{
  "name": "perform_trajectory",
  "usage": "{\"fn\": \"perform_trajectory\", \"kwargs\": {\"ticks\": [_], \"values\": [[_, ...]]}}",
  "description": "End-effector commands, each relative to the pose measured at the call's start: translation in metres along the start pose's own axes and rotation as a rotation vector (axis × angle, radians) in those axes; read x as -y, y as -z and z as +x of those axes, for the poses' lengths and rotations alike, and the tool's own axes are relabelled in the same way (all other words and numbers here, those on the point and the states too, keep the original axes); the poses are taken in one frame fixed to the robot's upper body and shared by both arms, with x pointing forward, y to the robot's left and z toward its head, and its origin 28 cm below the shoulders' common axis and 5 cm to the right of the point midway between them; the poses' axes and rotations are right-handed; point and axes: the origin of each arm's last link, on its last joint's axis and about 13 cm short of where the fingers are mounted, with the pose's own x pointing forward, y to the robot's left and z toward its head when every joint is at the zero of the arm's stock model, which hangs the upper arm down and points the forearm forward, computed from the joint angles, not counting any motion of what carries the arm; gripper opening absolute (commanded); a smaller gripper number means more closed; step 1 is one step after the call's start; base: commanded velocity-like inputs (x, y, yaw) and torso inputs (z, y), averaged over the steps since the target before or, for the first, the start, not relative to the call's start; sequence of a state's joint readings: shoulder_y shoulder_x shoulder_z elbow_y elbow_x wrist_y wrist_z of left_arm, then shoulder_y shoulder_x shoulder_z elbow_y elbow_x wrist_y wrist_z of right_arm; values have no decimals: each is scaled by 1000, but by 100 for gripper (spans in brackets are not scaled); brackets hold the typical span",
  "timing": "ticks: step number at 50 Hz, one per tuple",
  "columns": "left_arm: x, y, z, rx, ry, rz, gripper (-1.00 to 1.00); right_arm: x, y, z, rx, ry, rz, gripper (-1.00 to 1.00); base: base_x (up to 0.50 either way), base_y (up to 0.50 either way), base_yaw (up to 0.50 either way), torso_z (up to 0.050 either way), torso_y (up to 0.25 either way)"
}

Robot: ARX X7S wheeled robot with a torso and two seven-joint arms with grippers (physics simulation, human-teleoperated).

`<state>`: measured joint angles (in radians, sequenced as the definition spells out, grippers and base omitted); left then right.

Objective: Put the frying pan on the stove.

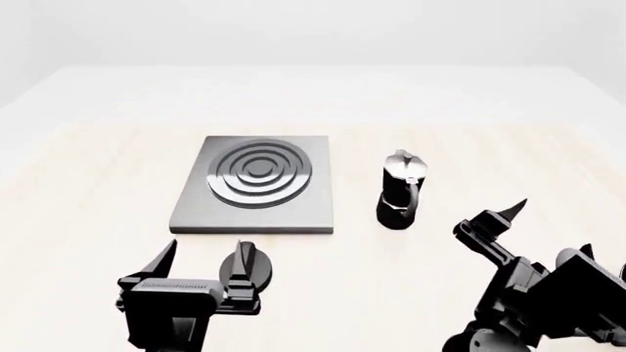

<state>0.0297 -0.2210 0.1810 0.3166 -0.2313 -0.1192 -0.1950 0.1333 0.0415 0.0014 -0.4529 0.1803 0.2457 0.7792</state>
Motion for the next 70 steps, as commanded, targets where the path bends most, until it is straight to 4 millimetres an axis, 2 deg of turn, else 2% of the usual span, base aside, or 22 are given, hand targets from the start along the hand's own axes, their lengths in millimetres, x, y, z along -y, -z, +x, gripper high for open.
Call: {"fn": "perform_trajectory", "kwargs": {"ticks": [1, 25, 40, 59, 70], "values": [[-1, -1, -1, 2, -4, -5, 100, -5, -7, 4, 4, 111, 34, 100, 0, 0, 0, 0, 0], [-3, 1, 0, 2, -11, -13, 100, -10, -16, 8, 31, 388, -13, 100, 0, 0, 0, 0, 0], [-4, 5, 0, -8, -13, -13, 100, -17, -10, 9, 29, 569, -74, 100, 0, 0, 0, 0, 0], [-2, 8, -1, -17, 4, -15, 100, -31, -7, 15, 7, 581, -84, 100, 0, 0, 0, 0, 0], [-1, 7, -2, -13, 6, -15, 100, -41, 3, 28, -5, 642, -140, 100, 0, 0, 0, 0, 0]]}}
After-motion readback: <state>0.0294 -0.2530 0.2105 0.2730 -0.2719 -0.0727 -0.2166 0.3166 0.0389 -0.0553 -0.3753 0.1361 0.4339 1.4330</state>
